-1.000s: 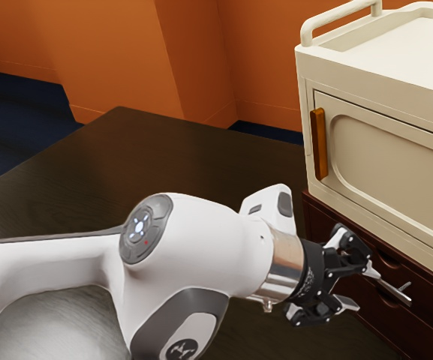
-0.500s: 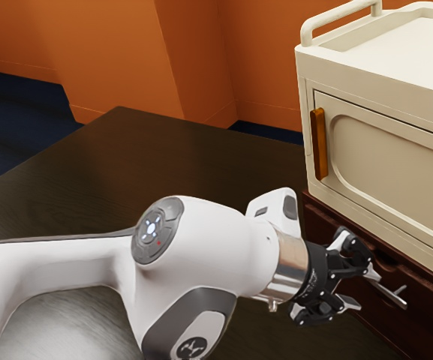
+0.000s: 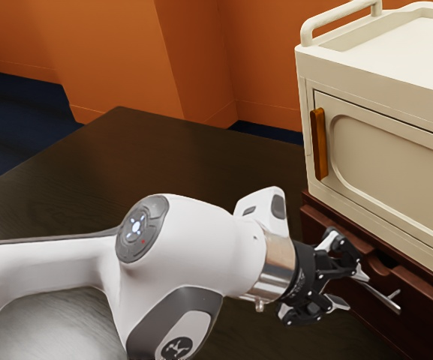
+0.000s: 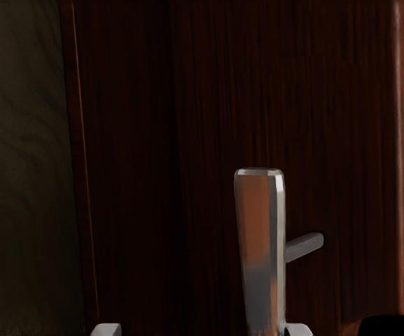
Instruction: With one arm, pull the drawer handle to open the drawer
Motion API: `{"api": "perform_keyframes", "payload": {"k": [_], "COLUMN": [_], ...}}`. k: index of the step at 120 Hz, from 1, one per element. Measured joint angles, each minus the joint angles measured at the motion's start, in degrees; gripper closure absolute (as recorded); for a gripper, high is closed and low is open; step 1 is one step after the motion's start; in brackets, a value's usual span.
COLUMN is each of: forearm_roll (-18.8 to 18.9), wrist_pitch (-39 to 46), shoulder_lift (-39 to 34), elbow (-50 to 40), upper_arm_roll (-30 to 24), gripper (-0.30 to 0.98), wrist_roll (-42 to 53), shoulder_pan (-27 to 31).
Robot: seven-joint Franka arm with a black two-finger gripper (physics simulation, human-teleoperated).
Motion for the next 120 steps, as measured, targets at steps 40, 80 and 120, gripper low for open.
{"api": "perform_keyframes", "payload": {"k": [40,80,120], "forearm_roll": [-0.27,-2.11,-3.72], "wrist_pitch": [-7.88,-17.65,-27.45], "shoulder_lift": [-3.08,-6.13,-9.58], "elbow": [0.05,0.23,0.61], "upper_arm_roll": [1.07,2.03,2.79], "gripper": [0.44,0.44,0.44], "wrist_roll": [0.00,0.02,0.00], "shoulder_pan": [-1.30,-2.67,-3.49]}}
